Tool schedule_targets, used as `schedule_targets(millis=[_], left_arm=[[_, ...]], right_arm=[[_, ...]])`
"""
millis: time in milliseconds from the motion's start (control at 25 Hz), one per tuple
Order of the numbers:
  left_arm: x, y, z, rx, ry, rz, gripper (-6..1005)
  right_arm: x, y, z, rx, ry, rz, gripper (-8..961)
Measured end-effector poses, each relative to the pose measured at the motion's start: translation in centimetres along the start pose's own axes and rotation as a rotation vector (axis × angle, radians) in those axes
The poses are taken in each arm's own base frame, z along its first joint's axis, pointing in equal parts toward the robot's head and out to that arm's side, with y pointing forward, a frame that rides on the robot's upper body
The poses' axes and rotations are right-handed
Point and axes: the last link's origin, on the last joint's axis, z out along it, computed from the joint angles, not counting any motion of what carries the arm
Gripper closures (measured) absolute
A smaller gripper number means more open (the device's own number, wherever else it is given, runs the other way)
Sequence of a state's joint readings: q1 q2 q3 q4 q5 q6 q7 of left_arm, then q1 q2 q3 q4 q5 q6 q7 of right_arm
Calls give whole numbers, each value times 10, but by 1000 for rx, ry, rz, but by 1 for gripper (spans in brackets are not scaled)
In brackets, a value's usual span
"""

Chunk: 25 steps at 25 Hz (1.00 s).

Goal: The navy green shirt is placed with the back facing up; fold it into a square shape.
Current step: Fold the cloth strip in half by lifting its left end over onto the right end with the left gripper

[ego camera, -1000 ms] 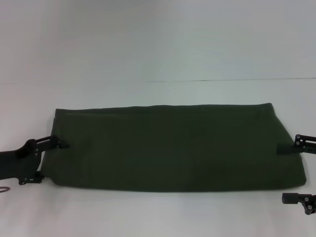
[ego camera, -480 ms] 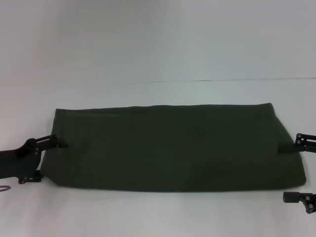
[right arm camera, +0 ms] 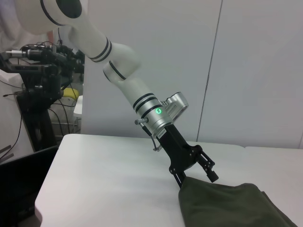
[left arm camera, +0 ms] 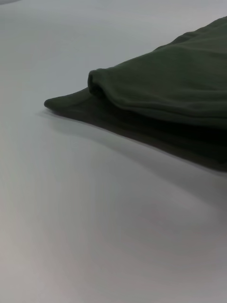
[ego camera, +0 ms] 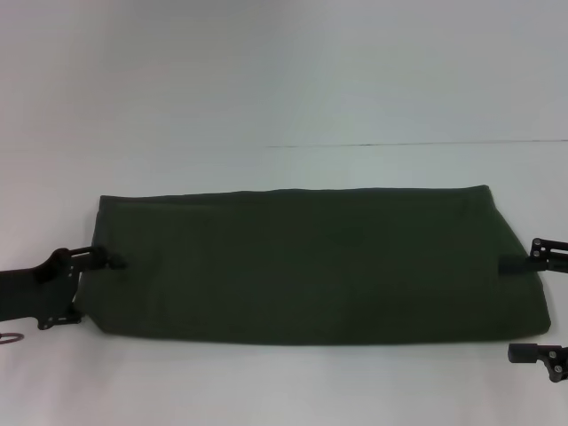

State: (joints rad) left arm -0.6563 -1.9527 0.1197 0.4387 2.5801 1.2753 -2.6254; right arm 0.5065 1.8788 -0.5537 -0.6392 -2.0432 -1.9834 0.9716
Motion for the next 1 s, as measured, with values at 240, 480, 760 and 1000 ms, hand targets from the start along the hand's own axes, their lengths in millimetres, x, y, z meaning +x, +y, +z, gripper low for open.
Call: schedule_targets(millis=[240, 480, 760, 1000], left_arm=[[0, 1, 0, -1, -3, 6, 265], [0, 3, 1, -3, -5, 9, 425], [2, 4, 1, -4, -3, 14, 496], [2, 5, 1, -6, -6, 16, 545]], right_arm=[[-1, -1, 0, -1, 0, -3, 22], [-1, -1, 1, -2, 0, -5, 22], [-1, -1, 1, -2, 0, -4, 22], [-1, -2, 0, 0, 0, -5, 22]])
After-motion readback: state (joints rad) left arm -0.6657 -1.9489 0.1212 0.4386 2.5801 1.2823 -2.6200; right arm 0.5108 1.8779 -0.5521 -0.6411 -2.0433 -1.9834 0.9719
